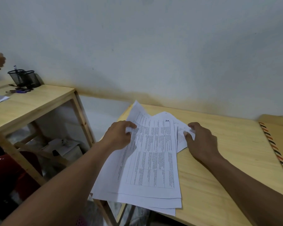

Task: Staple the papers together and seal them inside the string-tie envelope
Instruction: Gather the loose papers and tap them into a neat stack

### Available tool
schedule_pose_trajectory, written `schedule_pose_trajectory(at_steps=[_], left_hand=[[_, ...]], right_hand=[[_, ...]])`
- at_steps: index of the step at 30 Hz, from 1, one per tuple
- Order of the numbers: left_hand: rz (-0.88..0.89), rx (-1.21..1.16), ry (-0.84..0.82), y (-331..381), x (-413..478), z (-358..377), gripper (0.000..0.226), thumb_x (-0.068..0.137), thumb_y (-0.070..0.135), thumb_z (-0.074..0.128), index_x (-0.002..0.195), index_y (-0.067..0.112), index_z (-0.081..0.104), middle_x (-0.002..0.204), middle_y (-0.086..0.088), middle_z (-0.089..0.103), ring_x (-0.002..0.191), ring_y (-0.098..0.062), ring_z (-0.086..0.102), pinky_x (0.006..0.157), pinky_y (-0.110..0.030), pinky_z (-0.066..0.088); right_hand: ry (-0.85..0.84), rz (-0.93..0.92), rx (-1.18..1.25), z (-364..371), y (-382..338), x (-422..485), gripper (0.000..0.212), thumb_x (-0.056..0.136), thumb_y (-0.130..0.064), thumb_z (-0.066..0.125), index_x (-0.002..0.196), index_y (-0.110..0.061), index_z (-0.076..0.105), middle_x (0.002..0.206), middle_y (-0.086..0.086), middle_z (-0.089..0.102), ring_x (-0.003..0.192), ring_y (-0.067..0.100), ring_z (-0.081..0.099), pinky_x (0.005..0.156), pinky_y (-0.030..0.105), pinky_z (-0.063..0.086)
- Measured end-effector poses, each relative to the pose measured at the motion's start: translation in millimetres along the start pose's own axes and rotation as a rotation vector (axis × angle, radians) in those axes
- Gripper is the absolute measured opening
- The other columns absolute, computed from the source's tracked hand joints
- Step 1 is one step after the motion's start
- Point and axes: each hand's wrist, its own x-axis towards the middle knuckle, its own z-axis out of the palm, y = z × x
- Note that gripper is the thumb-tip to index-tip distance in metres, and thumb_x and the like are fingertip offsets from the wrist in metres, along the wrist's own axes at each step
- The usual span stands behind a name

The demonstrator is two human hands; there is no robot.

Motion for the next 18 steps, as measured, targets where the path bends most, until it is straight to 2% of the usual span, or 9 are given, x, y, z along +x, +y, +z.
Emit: schedule_pose_trajectory(at_steps=[2,4,6,10,14,16,18], left_hand=[[-0.017,0.010,0.020,1,-2,4,0.041,0.094,0.009,0.050,0.125,0.031,0.065,0.135,-0.004,0.059,0.074,-0.016,0.061,0.069,-0.027,0.046],[-0.022,0.070,0.045,3,-2,9,0.042,0.094,0.011,0.049,0.128,0.032,0.062,0.135,0.000,0.061,0.095,-0.022,0.064,0.084,-0.031,0.048],[0.007,0.132,0.066,5,-1,14,0.042,0.094,0.011,0.049,0.128,0.033,0.061,0.133,0.001,0.063,0.115,-0.026,0.058,0.097,-0.036,0.043],[0.012,0.078,0.044,11,5,20,0.040,0.095,0.010,0.049,0.128,0.029,0.062,0.131,0.001,0.060,0.112,-0.024,0.059,0.081,-0.027,0.041],[0.053,0.114,0.074,25,4,26,0.039,0.095,0.013,0.051,0.129,0.027,0.061,0.126,0.004,0.060,0.116,-0.023,0.056,0.084,-0.030,0.044],[0.047,0.109,0.056,30,2,32,0.038,0.095,0.013,0.052,0.129,0.026,0.061,0.129,0.003,0.060,0.119,-0.024,0.055,0.088,-0.032,0.046],[0.014,0.078,0.041,34,-1,38,0.037,0.094,0.014,0.052,0.128,0.026,0.062,0.131,0.001,0.060,0.120,-0.025,0.056,0.091,-0.034,0.047]], right_hand=[[0.064,0.102,-0.227,-1,-7,-5,0.050,0.092,-0.057,0.047,0.130,-0.025,0.051,0.130,0.005,0.059,0.125,0.032,0.046,0.099,0.049,0.032],[0.023,0.175,-0.366,-2,-14,-12,0.064,0.086,-0.070,0.040,0.128,-0.022,0.050,0.126,0.009,0.055,0.116,0.035,0.045,0.093,0.048,0.032],[-0.038,0.165,-0.404,-1,-18,-16,0.068,0.084,-0.073,0.040,0.127,-0.022,0.048,0.126,0.008,0.055,0.115,0.034,0.043,0.091,0.047,0.031],[-0.069,0.190,-0.108,-9,-22,-16,0.055,0.089,-0.060,0.048,0.134,-0.027,0.044,0.128,-0.001,0.061,0.127,0.028,0.041,0.096,0.046,0.027],[-0.104,0.196,0.106,-19,-24,-16,0.057,0.091,-0.062,0.046,0.138,-0.031,0.040,0.129,-0.004,0.063,0.128,0.026,0.049,0.102,0.045,0.027],[-0.100,0.206,0.156,-21,-26,-17,0.065,0.089,-0.060,0.054,0.142,-0.027,0.035,0.137,-0.002,0.058,0.127,0.030,0.051,0.106,0.048,0.034],[-0.048,0.243,0.216,-23,-27,-17,0.072,0.085,-0.050,0.065,0.143,-0.024,0.031,0.141,0.007,0.050,0.125,0.034,0.051,0.103,0.050,0.041]])
